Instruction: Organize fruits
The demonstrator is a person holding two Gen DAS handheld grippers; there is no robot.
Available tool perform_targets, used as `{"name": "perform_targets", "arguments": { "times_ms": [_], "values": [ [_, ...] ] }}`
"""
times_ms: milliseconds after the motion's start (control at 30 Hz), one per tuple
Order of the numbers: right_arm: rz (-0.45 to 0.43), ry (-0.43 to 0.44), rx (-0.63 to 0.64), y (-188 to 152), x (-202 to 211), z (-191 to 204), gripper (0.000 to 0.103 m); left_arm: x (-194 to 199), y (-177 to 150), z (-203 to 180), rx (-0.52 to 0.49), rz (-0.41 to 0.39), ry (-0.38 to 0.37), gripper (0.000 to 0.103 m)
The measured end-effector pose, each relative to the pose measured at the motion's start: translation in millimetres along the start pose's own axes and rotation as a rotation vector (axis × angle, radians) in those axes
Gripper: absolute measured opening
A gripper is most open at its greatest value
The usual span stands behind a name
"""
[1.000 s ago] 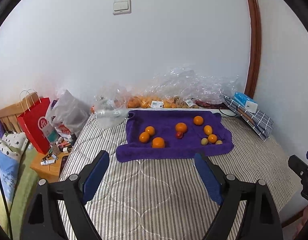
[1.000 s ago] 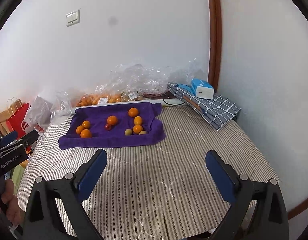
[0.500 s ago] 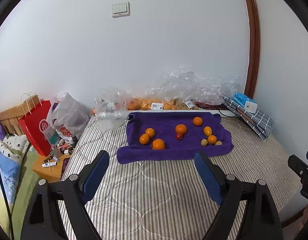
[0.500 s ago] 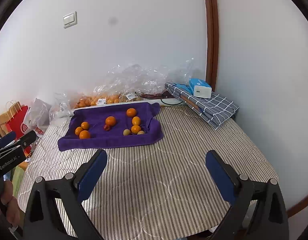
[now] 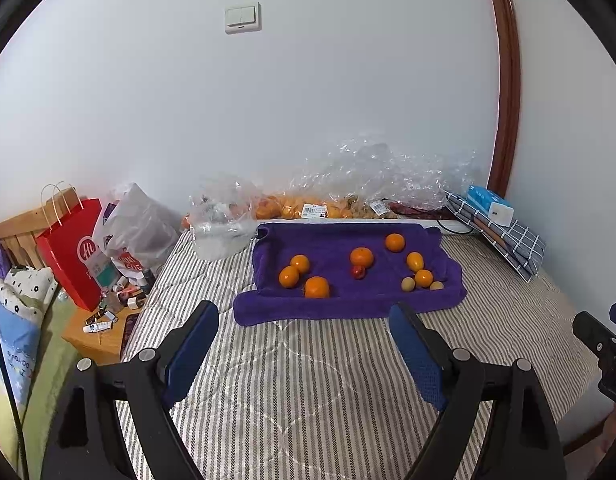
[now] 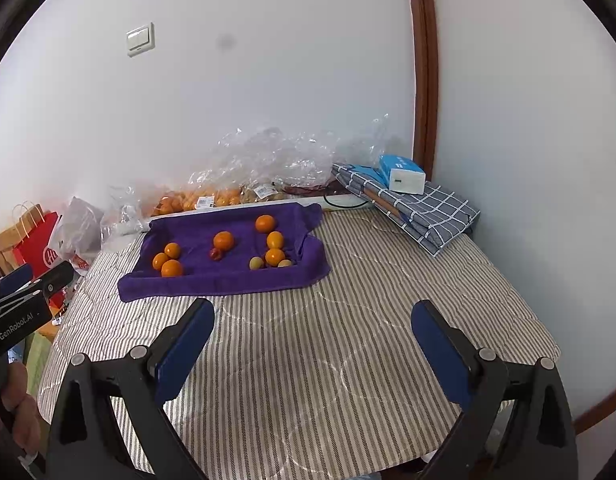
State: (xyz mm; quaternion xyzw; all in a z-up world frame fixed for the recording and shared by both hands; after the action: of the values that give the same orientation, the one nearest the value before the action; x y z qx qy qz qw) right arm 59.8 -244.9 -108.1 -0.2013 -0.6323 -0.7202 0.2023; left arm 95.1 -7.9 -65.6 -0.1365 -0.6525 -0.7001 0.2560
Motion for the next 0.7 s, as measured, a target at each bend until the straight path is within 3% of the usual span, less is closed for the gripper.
{"name": "perform_targets", "arguments": {
  "times_ms": [700],
  "values": [
    [-0.001, 0.014, -0.004, -2.9, -1.8, 2.0, 0.098, 1.3, -0.8, 2.0, 0.005, -0.001, 0.001, 0.087]
  ]
}}
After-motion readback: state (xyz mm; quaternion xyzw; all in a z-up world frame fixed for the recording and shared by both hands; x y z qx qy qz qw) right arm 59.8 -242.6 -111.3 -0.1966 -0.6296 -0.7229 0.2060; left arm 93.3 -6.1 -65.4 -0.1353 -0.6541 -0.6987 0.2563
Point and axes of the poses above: each gripper's, at about its wrist camera, not at the fingertips, and x roughly against the way its jaws point, z to its left, y to its top, the point moved 9 cm from there along -x, roughly the way its jaws point, and after that the axes turned 9 degrees about y, right-handed, at the moved point
